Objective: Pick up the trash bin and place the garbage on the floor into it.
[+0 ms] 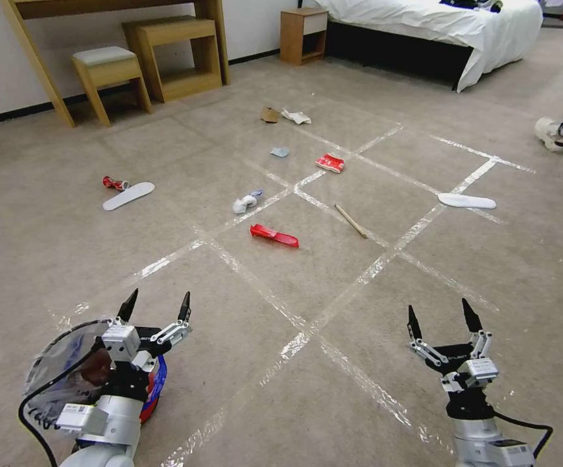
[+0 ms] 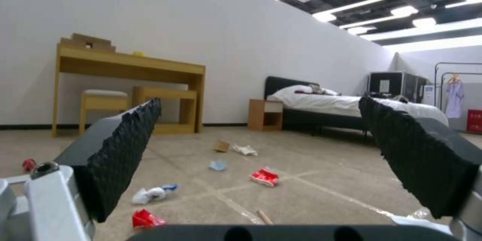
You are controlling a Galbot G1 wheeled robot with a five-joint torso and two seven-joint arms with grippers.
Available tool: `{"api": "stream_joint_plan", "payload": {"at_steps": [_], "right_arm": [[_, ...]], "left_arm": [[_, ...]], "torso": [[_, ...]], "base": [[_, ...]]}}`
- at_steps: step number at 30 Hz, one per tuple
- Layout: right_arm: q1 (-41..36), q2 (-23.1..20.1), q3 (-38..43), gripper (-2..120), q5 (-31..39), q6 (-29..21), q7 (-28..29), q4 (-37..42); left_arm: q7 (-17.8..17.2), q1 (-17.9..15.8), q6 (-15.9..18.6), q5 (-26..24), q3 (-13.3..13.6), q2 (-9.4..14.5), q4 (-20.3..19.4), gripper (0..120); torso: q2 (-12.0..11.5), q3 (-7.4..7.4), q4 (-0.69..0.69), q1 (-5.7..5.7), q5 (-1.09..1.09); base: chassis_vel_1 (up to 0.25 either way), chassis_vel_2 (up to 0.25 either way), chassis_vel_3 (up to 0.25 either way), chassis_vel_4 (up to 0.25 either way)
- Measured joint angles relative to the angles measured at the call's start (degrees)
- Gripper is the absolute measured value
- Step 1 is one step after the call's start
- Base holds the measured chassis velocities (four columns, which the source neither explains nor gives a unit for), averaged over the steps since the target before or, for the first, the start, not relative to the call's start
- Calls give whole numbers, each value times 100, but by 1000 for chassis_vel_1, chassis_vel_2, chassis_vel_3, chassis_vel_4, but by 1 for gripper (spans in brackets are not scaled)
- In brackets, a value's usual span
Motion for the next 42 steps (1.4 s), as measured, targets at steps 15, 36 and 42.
{"api": "stream_joint_plan", "payload": {"at_steps": [15, 36, 42], "right_arm": [[0, 0, 0, 100, 0, 0, 0, 0], [0, 0, 0, 100, 0, 0, 0, 0], [0, 0, 0, 100, 0, 0, 0, 0]], "left_arm": [[0, 0, 0, 0, 0, 0, 0, 100], [0, 0, 0, 0, 0, 0, 0, 100], [0, 0, 0, 0, 0, 0, 0, 100]], "torso": [[0, 0, 0, 0, 0], [0, 0, 0, 0, 0], [0, 0, 0, 0, 0]], "base": [[0, 0, 0, 0], [0, 0, 0, 0], [0, 0, 0, 0]]}}
